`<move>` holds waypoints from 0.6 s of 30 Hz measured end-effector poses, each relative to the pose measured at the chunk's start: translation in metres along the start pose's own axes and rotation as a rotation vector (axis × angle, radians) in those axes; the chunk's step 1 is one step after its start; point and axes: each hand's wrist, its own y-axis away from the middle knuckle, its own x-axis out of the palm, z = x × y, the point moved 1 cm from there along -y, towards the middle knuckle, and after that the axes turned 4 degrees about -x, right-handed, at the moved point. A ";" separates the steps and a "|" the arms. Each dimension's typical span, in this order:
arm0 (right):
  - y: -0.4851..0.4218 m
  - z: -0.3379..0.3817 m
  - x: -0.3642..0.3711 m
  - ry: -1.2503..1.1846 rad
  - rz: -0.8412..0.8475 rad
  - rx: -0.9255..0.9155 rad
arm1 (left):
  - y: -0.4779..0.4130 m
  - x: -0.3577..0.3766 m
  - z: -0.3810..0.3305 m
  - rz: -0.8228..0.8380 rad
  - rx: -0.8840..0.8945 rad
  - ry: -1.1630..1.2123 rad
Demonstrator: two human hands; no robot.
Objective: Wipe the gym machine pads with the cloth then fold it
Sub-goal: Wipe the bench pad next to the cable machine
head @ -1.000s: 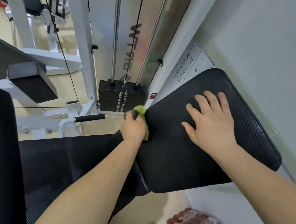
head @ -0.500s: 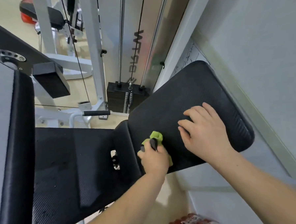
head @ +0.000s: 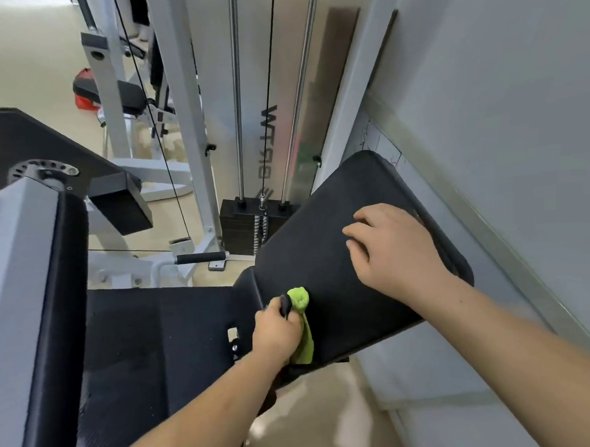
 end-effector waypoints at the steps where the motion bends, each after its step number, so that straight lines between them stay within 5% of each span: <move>1: -0.005 0.001 0.002 0.002 0.013 0.023 | -0.007 -0.012 -0.015 0.005 0.049 0.061; 5: -0.049 -0.011 0.002 0.127 0.043 0.148 | -0.051 -0.058 -0.095 0.049 0.249 0.371; 10: -0.116 -0.038 0.005 0.092 0.191 0.535 | -0.116 -0.111 -0.197 0.095 0.501 0.212; 14: -0.147 -0.042 0.022 0.212 0.202 0.649 | -0.146 -0.102 -0.285 0.265 0.825 0.146; 18: -0.143 -0.033 0.031 0.280 0.106 0.690 | -0.144 -0.070 -0.302 0.620 0.701 0.097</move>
